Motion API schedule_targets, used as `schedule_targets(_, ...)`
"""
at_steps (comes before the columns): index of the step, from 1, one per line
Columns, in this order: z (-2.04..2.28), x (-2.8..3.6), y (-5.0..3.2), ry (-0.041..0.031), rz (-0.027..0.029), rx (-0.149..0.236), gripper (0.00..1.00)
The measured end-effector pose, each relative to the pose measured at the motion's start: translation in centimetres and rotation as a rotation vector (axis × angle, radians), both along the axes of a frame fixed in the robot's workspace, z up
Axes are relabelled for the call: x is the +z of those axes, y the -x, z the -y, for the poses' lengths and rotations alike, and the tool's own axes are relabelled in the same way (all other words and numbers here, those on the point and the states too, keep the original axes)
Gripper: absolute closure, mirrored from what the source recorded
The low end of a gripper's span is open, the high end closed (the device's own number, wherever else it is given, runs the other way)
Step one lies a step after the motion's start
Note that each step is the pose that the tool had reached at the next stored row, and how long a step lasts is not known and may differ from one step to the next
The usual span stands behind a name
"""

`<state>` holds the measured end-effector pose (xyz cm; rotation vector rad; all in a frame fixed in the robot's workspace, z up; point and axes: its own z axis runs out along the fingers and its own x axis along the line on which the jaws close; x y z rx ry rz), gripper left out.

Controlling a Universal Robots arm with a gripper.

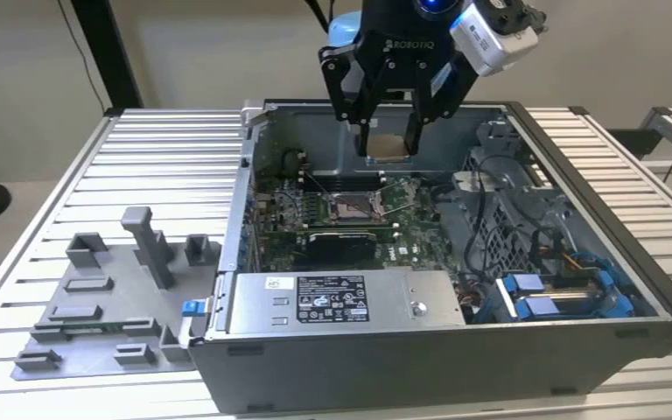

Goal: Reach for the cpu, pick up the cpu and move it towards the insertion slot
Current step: 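Pick up the cpu and move it towards the insertion slot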

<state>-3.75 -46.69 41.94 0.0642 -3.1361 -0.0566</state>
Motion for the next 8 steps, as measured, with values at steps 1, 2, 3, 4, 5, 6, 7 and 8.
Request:
schedule_targets(1, 0.00, 0.00, 0.00, 0.0000, 0.0000, -0.005, 1.00)
schedule_targets(2, 0.00, -0.01, 0.00, 0.0000, 0.0001, -0.014, 1.00)
schedule_targets(3, 0.00, -0.02, -0.01, 0.0000, 0.0000, -0.024, 1.00)
schedule_targets(4, 0.00, -0.03, -0.01, 0.0001, -0.0001, -0.029, 1.00)
schedule_targets(5, 0.00, -0.04, 0.00, 0.0001, 0.0000, -0.035, 1.00)
schedule_targets(6, 0.00, -0.06, 0.00, 0.0000, 0.0000, -0.044, 1.00)
schedule_targets(7, 0.00, -0.09, 0.00, -0.0001, 0.0001, -0.052, 1.00)
schedule_targets(8, -0.01, -0.12, 0.00, -0.0003, 0.0001, -0.058, 1.00)
